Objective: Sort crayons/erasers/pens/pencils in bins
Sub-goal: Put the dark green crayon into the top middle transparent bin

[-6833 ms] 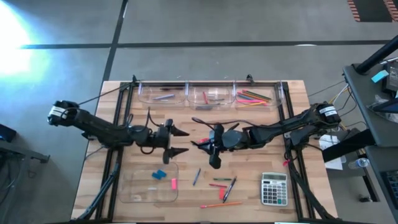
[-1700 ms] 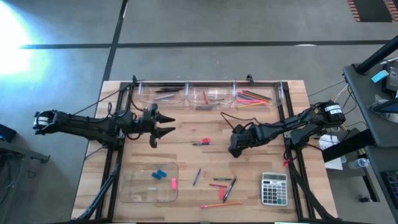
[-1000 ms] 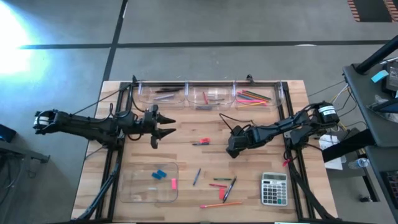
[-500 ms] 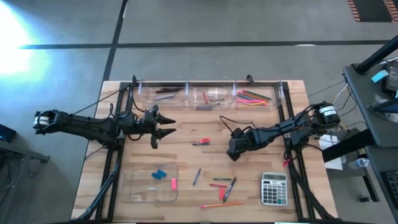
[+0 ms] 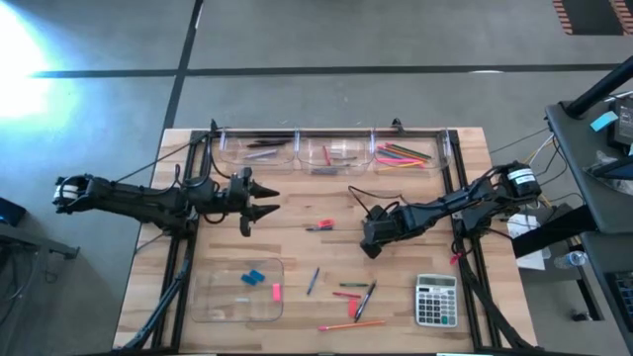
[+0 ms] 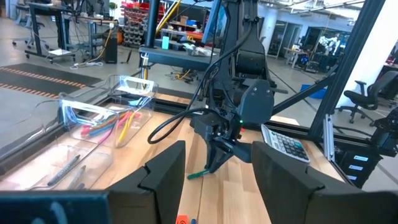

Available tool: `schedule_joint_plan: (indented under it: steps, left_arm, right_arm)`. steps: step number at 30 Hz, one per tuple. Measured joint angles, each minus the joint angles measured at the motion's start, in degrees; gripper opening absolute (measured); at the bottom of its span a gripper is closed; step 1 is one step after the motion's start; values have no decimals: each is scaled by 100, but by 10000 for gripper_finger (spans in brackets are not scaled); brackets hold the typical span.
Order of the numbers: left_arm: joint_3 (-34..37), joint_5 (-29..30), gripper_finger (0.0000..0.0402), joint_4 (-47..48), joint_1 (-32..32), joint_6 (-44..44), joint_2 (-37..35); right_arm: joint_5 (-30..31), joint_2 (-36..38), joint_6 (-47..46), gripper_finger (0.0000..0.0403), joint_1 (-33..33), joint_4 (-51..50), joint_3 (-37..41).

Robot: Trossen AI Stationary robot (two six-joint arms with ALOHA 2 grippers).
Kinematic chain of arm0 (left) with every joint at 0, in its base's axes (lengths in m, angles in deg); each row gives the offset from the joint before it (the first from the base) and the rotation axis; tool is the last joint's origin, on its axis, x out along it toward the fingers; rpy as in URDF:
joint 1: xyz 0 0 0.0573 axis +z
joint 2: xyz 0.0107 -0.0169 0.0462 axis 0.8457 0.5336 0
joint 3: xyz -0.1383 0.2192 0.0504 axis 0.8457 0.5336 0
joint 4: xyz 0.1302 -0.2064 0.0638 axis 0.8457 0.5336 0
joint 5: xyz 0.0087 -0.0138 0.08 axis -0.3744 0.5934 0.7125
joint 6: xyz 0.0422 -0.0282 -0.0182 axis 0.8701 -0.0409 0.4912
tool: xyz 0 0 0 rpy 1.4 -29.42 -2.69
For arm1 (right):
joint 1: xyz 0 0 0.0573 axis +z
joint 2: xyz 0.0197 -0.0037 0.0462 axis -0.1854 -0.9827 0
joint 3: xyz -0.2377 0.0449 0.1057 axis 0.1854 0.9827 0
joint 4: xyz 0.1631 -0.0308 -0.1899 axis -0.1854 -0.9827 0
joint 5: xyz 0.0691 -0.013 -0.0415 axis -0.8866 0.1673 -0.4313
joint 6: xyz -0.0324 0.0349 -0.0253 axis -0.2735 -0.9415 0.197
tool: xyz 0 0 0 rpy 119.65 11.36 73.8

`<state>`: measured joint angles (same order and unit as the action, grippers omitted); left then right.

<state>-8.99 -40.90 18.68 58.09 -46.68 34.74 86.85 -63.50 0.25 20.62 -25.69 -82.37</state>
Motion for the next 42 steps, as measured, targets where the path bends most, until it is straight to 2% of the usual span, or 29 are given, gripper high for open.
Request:
schedule_joint_plan:
  steps: [4,21,27,32,38,42]
  left_arm:
    - [17,0,170,-1,0,-4,0]
    - [31,0,170,-4,0,-7,0]
    - [31,0,170,-4,0,-9,0]
    - [31,0,170,-7,2,-11,0]
    - [31,0,170,-7,0,-10,0]
    - [31,0,170,-7,2,-9,0]
  right_arm:
    - [17,42,67,17,4,-23,-4]
    - [89,117,894,18,-8,-251,-773]
    - [567,128,1616,18,-212,-547,-1438]
    - [836,134,2589,18,-716,-655,-2075]
    - [832,135,3956,18,-1733,-651,-2676]
    - [257,14,4413,18,-2612,-691,-3009]
